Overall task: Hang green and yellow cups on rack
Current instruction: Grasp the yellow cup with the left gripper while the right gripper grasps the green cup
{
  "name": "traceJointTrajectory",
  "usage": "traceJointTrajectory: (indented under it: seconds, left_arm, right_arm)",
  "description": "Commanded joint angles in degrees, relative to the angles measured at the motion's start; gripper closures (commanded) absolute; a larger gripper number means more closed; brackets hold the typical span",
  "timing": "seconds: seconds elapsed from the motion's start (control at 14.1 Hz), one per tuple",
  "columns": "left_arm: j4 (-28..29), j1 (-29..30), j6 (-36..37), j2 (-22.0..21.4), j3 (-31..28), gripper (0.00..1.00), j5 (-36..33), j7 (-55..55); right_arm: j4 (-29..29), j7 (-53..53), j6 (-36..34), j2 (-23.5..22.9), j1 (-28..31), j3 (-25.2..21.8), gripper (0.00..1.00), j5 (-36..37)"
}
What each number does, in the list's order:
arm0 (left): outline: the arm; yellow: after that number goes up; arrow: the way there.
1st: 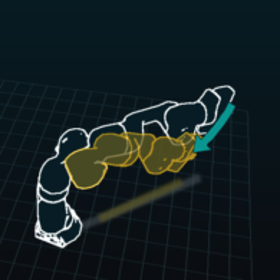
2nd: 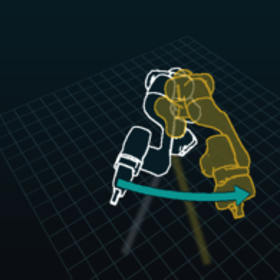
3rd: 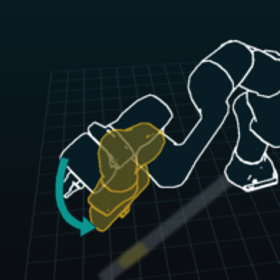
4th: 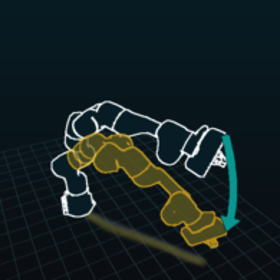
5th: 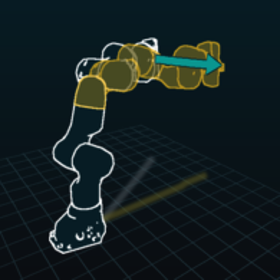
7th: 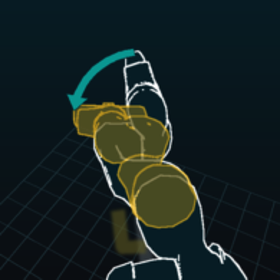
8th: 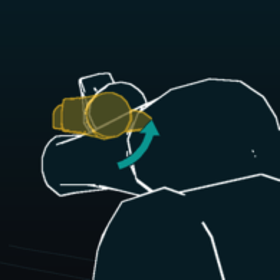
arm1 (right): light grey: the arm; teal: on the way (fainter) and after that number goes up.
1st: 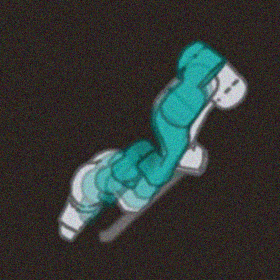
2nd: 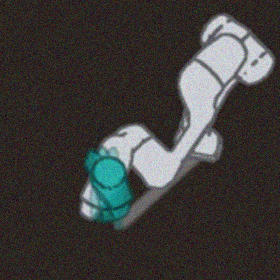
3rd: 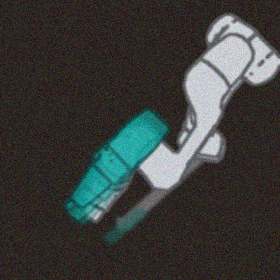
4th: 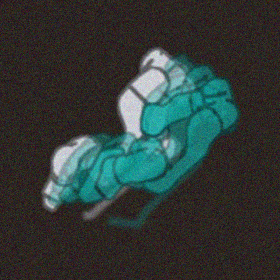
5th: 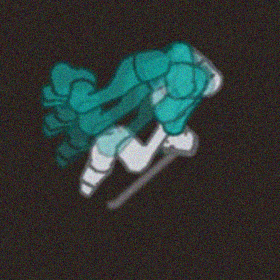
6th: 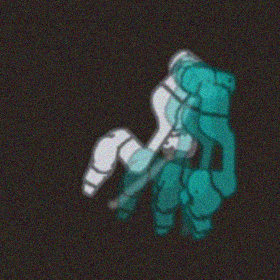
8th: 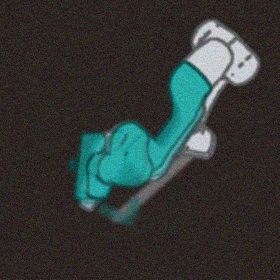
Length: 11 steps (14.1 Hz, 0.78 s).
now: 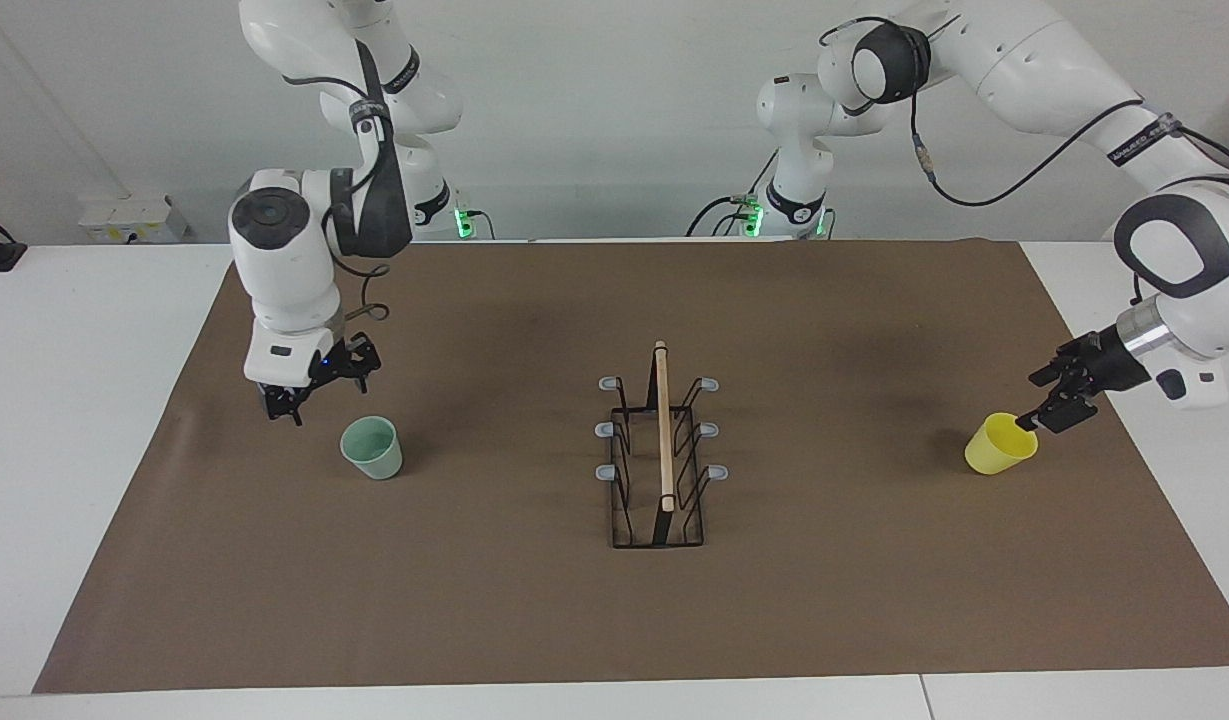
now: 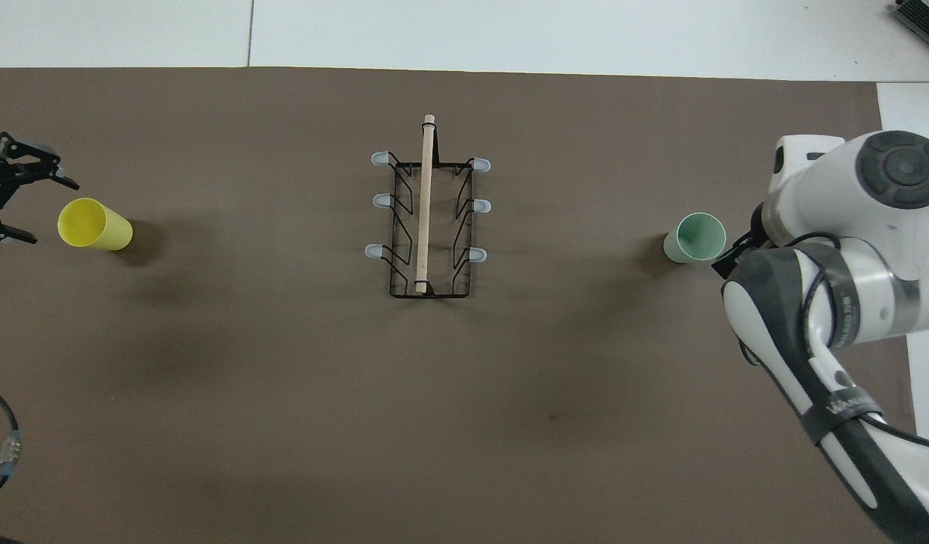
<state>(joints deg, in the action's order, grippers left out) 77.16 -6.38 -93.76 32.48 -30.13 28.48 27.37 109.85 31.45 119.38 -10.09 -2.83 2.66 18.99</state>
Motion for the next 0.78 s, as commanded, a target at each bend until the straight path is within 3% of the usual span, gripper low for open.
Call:
traceJointTrajectory:
  seconds: [0.0,0.28,0.5,0.71]
  left_arm:
    - [-2.7,1.2,-2.8,4.5,-2.9,0.01,4.6,3.6]
    - [-2.6,3.8,-7.2,5.7,-2.9,0.01,8.2,9.5]
    - [-2.7,6.6,-8.4,8.3,-2.8,0.00,12.1,13.0]
    - [-1.8,7.3,-8.1,9.2,-3.0,0.00,16.0,18.1]
  right_arm:
    - [0.7,2.0,-0.6,-0.9,-2.7,0.2,0.00,5.3]
    - [0.7,5.5,-2.3,-2.6,-5.2,0.2,0.00,13.5]
    - [0.7,19.5,-4.7,-3.3,-8.1,0.2,0.00,23.9]
    - [0.2,20.9,-6.0,-5.2,-9.5,0.2,0.00,27.4]
